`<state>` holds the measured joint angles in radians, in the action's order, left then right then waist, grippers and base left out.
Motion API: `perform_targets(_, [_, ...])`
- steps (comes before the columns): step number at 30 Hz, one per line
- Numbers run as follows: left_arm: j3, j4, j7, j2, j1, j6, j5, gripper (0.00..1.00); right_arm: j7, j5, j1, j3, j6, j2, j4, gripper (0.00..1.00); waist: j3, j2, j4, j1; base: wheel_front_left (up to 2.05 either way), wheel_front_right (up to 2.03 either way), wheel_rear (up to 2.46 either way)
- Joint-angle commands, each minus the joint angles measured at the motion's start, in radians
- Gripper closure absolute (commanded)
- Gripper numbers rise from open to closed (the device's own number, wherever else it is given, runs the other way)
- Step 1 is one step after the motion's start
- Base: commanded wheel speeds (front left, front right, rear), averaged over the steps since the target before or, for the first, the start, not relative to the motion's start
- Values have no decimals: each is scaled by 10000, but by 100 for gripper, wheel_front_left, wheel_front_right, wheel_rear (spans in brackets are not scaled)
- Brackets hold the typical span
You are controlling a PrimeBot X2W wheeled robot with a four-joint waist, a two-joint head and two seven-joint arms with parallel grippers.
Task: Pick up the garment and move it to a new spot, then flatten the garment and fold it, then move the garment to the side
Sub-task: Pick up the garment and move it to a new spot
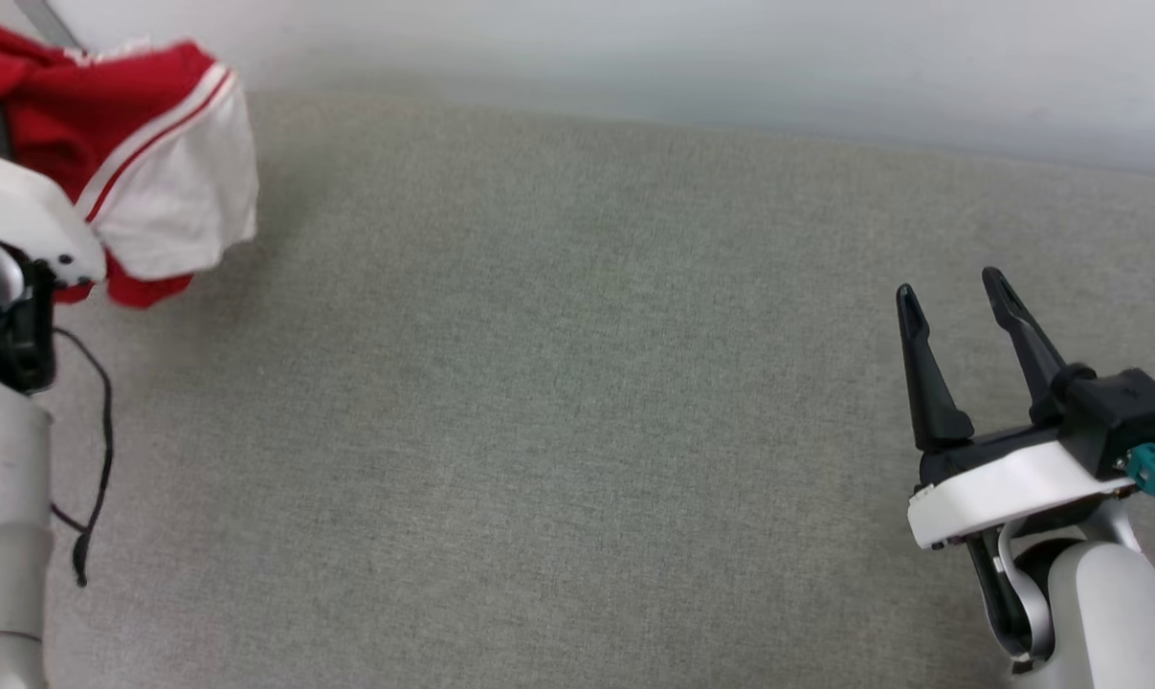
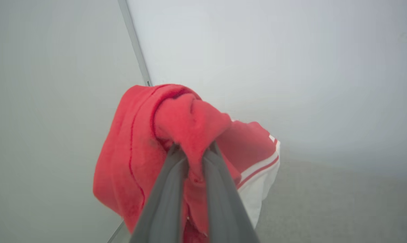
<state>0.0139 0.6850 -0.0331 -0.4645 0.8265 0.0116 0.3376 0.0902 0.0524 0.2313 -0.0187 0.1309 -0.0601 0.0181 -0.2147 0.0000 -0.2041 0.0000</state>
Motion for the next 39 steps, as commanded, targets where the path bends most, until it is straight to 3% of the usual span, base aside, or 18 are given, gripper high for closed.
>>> perform_targets(1, [79, -322, 531, 214, 122, 41, -60, 100, -18, 22, -213, 78, -3, 52, -74, 0, 397, 0, 156, 0, 0, 0, 0])
perform_targets(4, [191, -578, 921, 430, 79, 26, -81, 100, -58, 49, -371, 140, -3, 67, -78, 0, 613, 0, 308, 0, 0, 0, 0])
perform_targets(10, [770, -1668, 1743, 1532, -454, -96, -18, 100, -130, 112, -686, 218, -3, 98, -189, 0, 1060, 0, 1191, 0, 0, 0, 0])
perform_targets(22, [2333, -2927, 1757, 3564, -1970, -688, 439, 100, -208, 499, -924, 224, -3, 100, -280, 0, 1013, 0, 3035, 0, 0, 0, 0])
perform_targets(27, [3410, -3098, 1569, 3979, -3012, -699, 588, 100, -226, 549, -863, 271, -3, 104, -311, 0, 638, 0, 3569, 0, 0, 0, 0])
perform_targets(35, [4604, -2642, 1191, 4121, -4789, -372, 1056, 100, 0, 700, -639, 172, -3, 102, -68, 0, 131, 0, 3852, 0, 0, 0, 0])
perform_targets(36, [4705, -2589, 1174, 4119, -4959, -363, 1126, 71, 41, 779, -646, 136, -3, 102, -12, 0, 139, 0, 3845, 0, 0, 0, 0])
perform_targets(37, [4804, -2589, 1214, 4125, -5032, -329, 1114, 10, 74, 758, -642, 136, -3, 100, 26, 0, 143, 0, 3820, 0, 0, 0, 0])
perform_targets(38, [4864, -2648, 1298, 4136, -5063, -300, 1121, 0, 96, 733, -633, 162, -3, 100, 39, 0, 132, 0, 3762, 0, 0, 0, 0])
perform_targets(39, [4900, -2725, 1415, 4131, -5064, -283, 1112, 0, 101, 789, -626, 164, -3, 102, 88, 0, 149, 0, 3688, 0, 0, 0, 0])
